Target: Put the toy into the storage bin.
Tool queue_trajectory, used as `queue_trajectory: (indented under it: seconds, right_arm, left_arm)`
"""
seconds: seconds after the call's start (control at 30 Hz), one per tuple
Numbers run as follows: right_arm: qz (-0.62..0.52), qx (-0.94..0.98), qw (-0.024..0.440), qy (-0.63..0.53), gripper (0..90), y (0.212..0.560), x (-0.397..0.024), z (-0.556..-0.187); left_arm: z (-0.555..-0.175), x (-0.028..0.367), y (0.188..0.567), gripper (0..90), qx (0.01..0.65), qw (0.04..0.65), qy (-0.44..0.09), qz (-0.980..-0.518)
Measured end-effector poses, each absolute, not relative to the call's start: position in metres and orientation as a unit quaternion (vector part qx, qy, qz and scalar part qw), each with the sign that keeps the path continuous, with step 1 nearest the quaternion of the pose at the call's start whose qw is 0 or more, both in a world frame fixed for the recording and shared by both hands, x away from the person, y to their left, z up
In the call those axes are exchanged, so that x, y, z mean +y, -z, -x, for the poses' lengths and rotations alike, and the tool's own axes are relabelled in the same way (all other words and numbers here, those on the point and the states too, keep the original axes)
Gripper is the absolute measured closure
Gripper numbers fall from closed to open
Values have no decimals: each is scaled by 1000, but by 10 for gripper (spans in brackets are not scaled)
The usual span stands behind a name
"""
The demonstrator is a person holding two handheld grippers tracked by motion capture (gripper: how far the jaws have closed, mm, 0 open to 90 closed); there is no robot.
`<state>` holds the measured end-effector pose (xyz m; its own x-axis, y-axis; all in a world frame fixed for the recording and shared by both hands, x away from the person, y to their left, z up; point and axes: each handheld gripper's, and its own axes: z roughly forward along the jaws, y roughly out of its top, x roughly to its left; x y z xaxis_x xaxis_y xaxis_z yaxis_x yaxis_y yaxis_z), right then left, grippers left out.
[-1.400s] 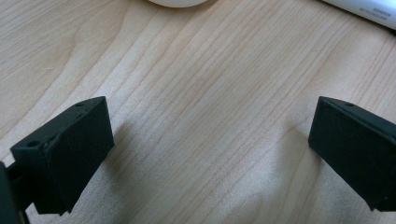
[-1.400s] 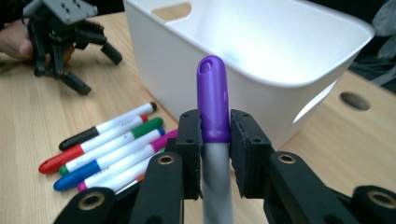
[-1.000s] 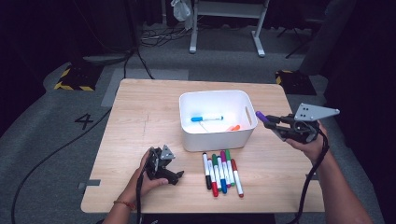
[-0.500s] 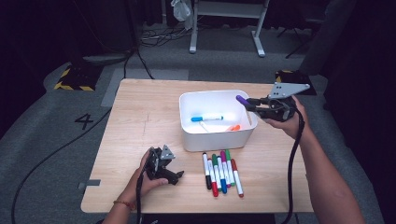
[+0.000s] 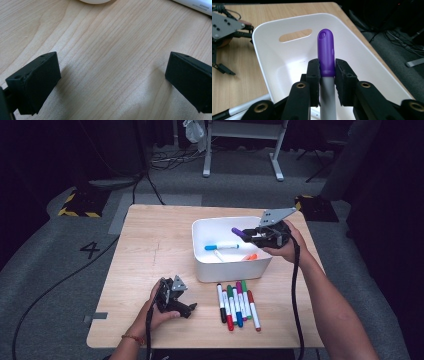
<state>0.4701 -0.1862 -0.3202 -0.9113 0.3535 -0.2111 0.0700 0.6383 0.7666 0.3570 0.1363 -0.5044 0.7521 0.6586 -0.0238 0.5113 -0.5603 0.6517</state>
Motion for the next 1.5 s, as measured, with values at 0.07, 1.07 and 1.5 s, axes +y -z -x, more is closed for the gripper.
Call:
queue_trajectory:
  seconds: [0.07,1.07,1.5]
  right_arm:
    - [-114,895,165,-398,750,325,-181,-471]
    - [-97,940,103,-311,700,359,-153,-472]
    - [-135,903,125,-388,589,344,-176,-463]
  left_arm:
    - [-357,136,504,0,334,329,-112,-876]
    - [-357,136,504,0,333,329,-112,-876]
    - [-357,136,504,0,333,329,-112,-876]
